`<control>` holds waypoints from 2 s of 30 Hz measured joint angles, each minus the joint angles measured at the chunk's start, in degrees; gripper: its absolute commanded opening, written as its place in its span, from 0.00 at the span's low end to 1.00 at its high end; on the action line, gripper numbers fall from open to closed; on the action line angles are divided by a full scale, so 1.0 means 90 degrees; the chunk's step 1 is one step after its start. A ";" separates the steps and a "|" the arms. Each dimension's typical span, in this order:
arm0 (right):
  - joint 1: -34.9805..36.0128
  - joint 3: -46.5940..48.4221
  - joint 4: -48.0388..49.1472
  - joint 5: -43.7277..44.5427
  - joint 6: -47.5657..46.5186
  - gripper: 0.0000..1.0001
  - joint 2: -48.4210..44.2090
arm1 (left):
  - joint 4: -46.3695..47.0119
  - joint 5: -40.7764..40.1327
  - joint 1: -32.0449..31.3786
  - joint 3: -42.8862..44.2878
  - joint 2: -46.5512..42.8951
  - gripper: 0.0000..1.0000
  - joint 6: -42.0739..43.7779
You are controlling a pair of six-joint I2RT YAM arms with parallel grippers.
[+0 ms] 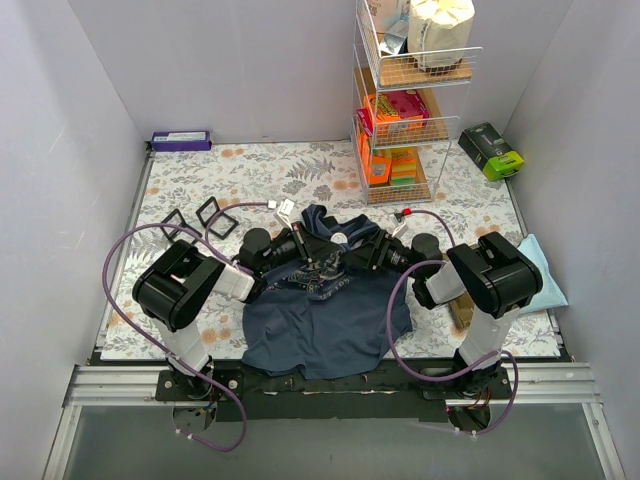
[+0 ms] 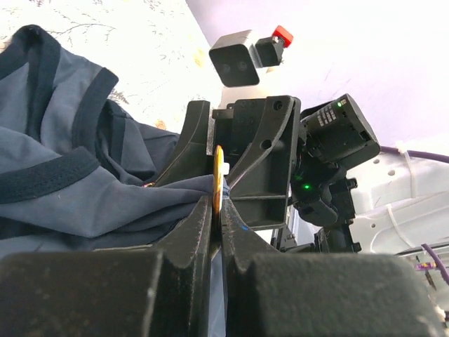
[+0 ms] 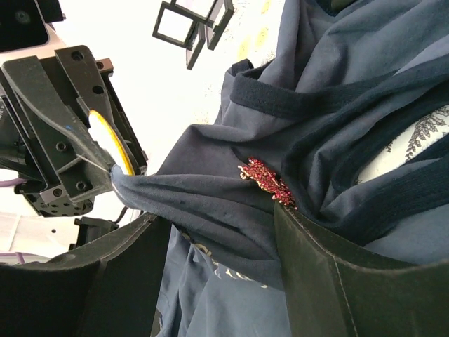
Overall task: Pin the brooch onto the clothing
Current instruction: Pin the brooch to the clothes.
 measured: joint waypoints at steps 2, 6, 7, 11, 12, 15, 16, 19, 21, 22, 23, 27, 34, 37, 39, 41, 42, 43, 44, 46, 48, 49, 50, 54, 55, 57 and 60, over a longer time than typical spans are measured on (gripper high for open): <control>0.0000 0.0000 0.0002 0.0007 0.0000 0.68 -0.0002 | 0.0117 -0.0095 0.0000 -0.0112 0.0000 0.00 -0.0058; 0.0000 0.0000 -0.0029 0.0015 0.0017 0.69 -0.0102 | 0.0311 -0.0325 0.0000 -0.0304 0.0000 0.00 -0.0243; 0.0000 0.0000 -0.0036 0.0017 0.0015 0.70 -0.0160 | 0.0364 -0.0389 0.0000 -0.0345 0.0000 0.00 -0.0296; 0.0000 0.0000 -0.0027 0.0019 0.0010 0.70 -0.0427 | 0.0617 -0.0539 0.0000 -0.0440 0.0002 0.00 -0.0495; 0.0000 0.0000 -0.0019 0.0022 0.0007 0.70 -0.0474 | 0.0661 -0.0559 -0.0002 -0.0449 0.0002 0.00 -0.0546; 0.0000 0.0002 -0.0012 0.0024 -0.0015 0.69 -0.0517 | 0.0794 -0.0617 -0.0019 -0.0469 0.0051 0.00 -0.0656; 0.0000 0.0007 -0.0017 0.0022 -0.0015 0.69 -0.0517 | 0.0809 -0.0653 -0.0039 -0.0483 0.0078 0.00 -0.0692; 0.0005 0.0010 -0.0017 0.0022 -0.0036 0.68 -0.0517 | 0.0806 -0.0702 -0.0083 -0.0559 0.0100 0.00 -0.0743; 0.0027 0.0027 -0.0017 0.0015 -0.0051 0.68 -0.0517 | 0.0811 -0.0704 -0.0092 -0.0563 0.0100 0.00 -0.0765; 0.0036 0.0051 -0.0019 0.0010 -0.0058 0.68 -0.0517 | 0.0814 -0.0704 -0.0100 -0.0563 0.0100 0.00 -0.0777; 0.0049 0.0083 -0.0019 0.0000 -0.0068 0.68 -0.0520 | 0.0814 -0.0704 -0.0107 -0.0566 0.0100 0.00 -0.0794; 0.0090 0.0177 -0.0017 -0.0012 -0.0109 0.66 -0.0551 | 0.0850 -0.0702 -0.0117 -0.0602 0.0100 0.00 -0.0872; 0.0119 0.0187 -0.0017 -0.0056 -0.0163 0.58 -0.0597 | 0.0857 -0.0702 -0.0192 -0.0653 0.0102 0.00 -0.0930; 0.0119 0.0187 -0.0017 -0.0078 -0.0165 0.56 -0.0597 | 0.0860 -0.0702 -0.0221 -0.0656 0.0102 0.00 -0.0930; 0.0119 0.0187 -0.0017 -0.0090 -0.0165 0.54 -0.0597 | 0.0867 -0.0702 -0.0228 -0.0675 0.0102 0.00 -0.0930; 0.0119 0.0187 -0.0017 -0.0107 -0.0165 0.53 -0.0597 | 0.0879 -0.0702 -0.0233 -0.0712 0.0102 0.00 -0.0933; 0.0119 0.0187 -0.0017 -0.0112 -0.0165 0.52 -0.0597 | 0.0882 -0.0704 -0.0240 -0.0726 0.0102 0.00 -0.0933; 0.0119 0.0187 -0.0017 -0.0131 -0.0165 0.51 -0.0597 | 0.0882 -0.0702 -0.0250 -0.0736 0.0102 0.00 -0.0933; 0.0119 0.0189 -0.0017 -0.0151 -0.0163 0.49 -0.0597 | 0.0882 -0.0702 -0.0260 -0.0738 0.0102 0.00 -0.0935; 0.0119 0.0197 -0.0017 -0.0180 -0.0160 0.47 -0.0597 | 0.0884 -0.0702 -0.0270 -0.0738 0.0102 0.00 -0.0945; 0.0124 0.0236 -0.0015 -0.0209 -0.0158 0.42 -0.0597 | 0.0886 -0.0699 -0.0287 -0.0738 0.0102 0.00 -0.0962; 0.0124 0.0255 -0.0015 -0.0228 -0.0155 0.40 -0.0597 | 0.0894 -0.0699 -0.0294 -0.0738 0.0102 0.00 -0.0971; 0.0124 0.0272 -0.0012 -0.0250 -0.0153 0.38 -0.0597 | 0.0894 -0.0699 -0.0301 -0.0738 0.0102 0.00 -0.0976; 0.0131 0.0306 -0.0010 -0.0323 -0.0148 0.34 -0.0597 | 0.0894 -0.0695 -0.0304 -0.0738 0.0102 0.00 -0.0984; 0.0136 0.0306 -0.0010 -0.0338 -0.0148 0.34 -0.0597 | 0.0891 -0.0690 -0.0304 -0.0738 0.0102 0.00 -0.0986; 0.0143 0.0308 -0.0010 -0.0355 -0.0143 0.33 -0.0597 | 0.0891 -0.0675 -0.0304 -0.0738 0.0102 0.00 -0.1001; 0.0160 0.0355 -0.0015 -0.0418 -0.0143 0.33 -0.0588 | 0.0899 -0.0661 -0.0304 -0.0738 0.0104 0.00 -0.1042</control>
